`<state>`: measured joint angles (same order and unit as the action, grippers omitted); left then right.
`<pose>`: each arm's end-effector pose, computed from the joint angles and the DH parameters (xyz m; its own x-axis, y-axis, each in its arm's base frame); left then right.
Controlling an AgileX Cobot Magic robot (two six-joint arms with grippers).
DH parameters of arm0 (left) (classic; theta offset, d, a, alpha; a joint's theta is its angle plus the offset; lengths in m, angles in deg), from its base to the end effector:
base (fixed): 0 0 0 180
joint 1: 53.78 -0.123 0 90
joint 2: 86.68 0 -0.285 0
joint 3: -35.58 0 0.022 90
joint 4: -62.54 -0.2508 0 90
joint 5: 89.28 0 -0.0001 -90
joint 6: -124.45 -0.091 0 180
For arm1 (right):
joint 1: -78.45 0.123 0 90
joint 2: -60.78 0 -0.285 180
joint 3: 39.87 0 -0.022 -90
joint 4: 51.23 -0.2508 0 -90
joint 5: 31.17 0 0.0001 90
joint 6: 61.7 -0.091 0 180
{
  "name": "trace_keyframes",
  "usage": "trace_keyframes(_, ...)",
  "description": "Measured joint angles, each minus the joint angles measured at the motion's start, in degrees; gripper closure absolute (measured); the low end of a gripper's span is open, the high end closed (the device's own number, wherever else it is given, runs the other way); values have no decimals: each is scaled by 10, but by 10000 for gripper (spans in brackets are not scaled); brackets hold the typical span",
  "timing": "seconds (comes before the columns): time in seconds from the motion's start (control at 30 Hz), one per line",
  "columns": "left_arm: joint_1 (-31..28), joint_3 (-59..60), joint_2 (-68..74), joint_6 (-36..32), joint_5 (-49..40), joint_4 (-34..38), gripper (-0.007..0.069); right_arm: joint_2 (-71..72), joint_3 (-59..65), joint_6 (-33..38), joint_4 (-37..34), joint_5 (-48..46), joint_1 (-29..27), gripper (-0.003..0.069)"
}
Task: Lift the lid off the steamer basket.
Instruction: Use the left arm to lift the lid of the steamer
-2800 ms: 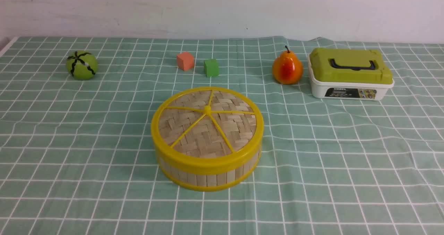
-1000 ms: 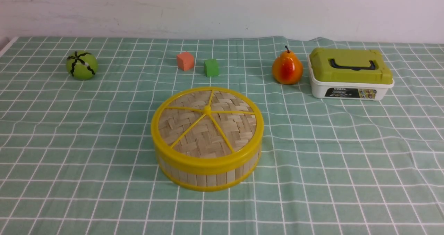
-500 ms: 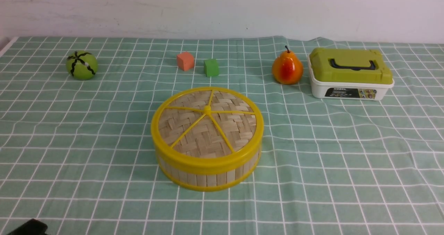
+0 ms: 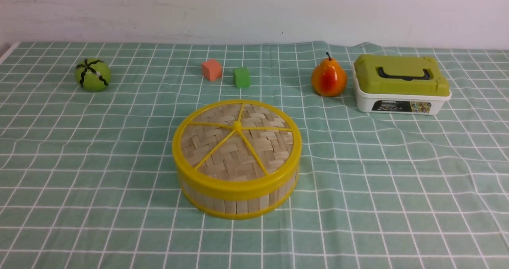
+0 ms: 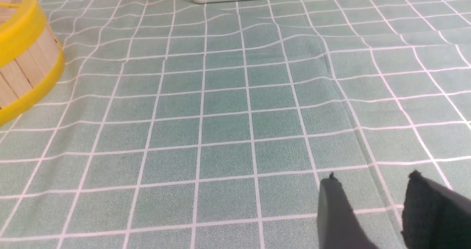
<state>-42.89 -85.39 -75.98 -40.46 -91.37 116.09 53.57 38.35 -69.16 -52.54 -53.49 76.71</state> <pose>0.0325 -0.0090 0.3130 -0.0845 -0.9316 -0.3535 0.3769 0.2985 -0.8768 0.0521 -0.0008 0.1729 -0.2978 0.1599 -0.9411 0.0678 0.9869 0.1462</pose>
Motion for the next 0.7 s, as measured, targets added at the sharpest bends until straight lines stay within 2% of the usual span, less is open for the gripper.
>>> trace_keyframes(0.03, 0, -13, 11, -14, -5, -2, 585, 0, 0, 0, 0, 0, 0, 418)
trace_keyframes(0.07, 0, -56, 57, -64, -43, -14, 634, 0, 0, 0, 0, 0, 0, 418)
trace_keyframes(0.1, 0, -85, 98, -90, -82, -19, 637, 0, 0, 0, 0, 0, 0, 418)
trace_keyframes(0.13, 0, -90, 107, -90, -82, -20, 637, 0, 0, 0, 0, 0, 0, 418)
trace_keyframes(0.17, 0, -135, 191, -122, -178, -29, 637, 0, 0, 0, 0, 0, 0, 418)
trace_keyframes(0.2, 0, -139, 202, -125, -190, -33, 637, 0, 0, 0, 0, 0, 0, 418)
trace_keyframes(0.23, 0, -175, 286, -138, -288, -54, 637, 0, 0, 0, 0, 0, 0, 418)
trace_keyframes(0.27, 0, -197, 341, -142, -346, -73, 637, 0, 0, 0, 0, 0, 0, 418)
trace_keyframes(0.3, 0, -202, 352, -144, -368, -77, 637, 0, 0, 0, 0, 0, 0, 418)
trace_keyframes(0.33, 0, -242, 440, -146, -445, -111, 637, 0, 0, 0, 0, 0, 0, 418)
trace_keyframes(0.37, 0, -253, 461, -145, -454, -116, 637, 0, 0, 0, 0, 0, 0, 418)
trace_keyframes(0.4, 0, -294, 536, -151, -504, -148, 637, 0, 0, 0, 0, 0, 0, 418)
trace_keyframes(0.47, 1, -357, 633, -156, -550, -183, 637, 0, 0, 0, 0, 0, 0, 418)
trace_keyframes(0.57, 21, -445, 741, -155, -572, -225, 637, 0, 0, 0, 0, 0, 0, 418)
trace_keyframes(0.7, 81, -569, 855, -103, -581, -293, 637, 0, 0, 0, 0, 0, 0, 418)
